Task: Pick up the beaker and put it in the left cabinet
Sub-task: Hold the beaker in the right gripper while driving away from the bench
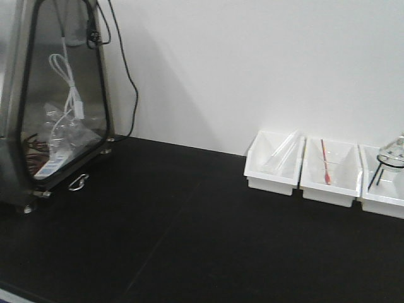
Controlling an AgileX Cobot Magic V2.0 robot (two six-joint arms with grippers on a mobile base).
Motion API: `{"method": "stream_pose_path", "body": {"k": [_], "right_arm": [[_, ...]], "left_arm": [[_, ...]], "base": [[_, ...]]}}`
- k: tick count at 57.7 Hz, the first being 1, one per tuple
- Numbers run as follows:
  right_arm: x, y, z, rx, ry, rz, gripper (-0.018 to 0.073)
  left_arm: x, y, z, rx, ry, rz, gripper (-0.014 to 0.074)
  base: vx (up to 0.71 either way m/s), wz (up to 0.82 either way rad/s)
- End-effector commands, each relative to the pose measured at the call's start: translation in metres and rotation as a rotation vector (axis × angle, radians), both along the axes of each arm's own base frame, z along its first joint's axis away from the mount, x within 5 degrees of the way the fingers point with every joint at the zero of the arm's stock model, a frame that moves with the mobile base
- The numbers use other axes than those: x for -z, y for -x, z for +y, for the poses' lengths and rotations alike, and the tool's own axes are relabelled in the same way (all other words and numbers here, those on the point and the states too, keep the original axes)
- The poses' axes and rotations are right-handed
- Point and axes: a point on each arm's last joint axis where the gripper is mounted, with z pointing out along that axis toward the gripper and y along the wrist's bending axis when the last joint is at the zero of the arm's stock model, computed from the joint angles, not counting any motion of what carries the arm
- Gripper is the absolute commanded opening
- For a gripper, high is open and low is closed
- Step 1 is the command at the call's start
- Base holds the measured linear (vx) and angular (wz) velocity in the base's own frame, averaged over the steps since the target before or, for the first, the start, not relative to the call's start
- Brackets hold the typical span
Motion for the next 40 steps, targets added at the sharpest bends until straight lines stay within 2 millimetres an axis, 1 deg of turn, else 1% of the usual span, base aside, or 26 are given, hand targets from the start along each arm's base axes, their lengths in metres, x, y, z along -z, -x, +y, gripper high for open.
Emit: {"method": "stream_pose_path", "body": {"k": [1, 40], "right_arm": [[-0.0137, -0.0005, 0.0027, -0.033, 0.011, -0.072, -0.0003], [-0.0137, -0.0005, 0.0027, -0.033, 0.011, -0.072, -0.0003]], "left_arm": [[-0.0031, 0.0014, 0.0004, 0.002, 0.033, -0.08, 0.0001], [-0.0031, 0.0014, 0.0004, 0.002, 0.033, -0.08, 0.0001]], "base": [[-0.12, 0.47], [-0.11, 0.47]]}}
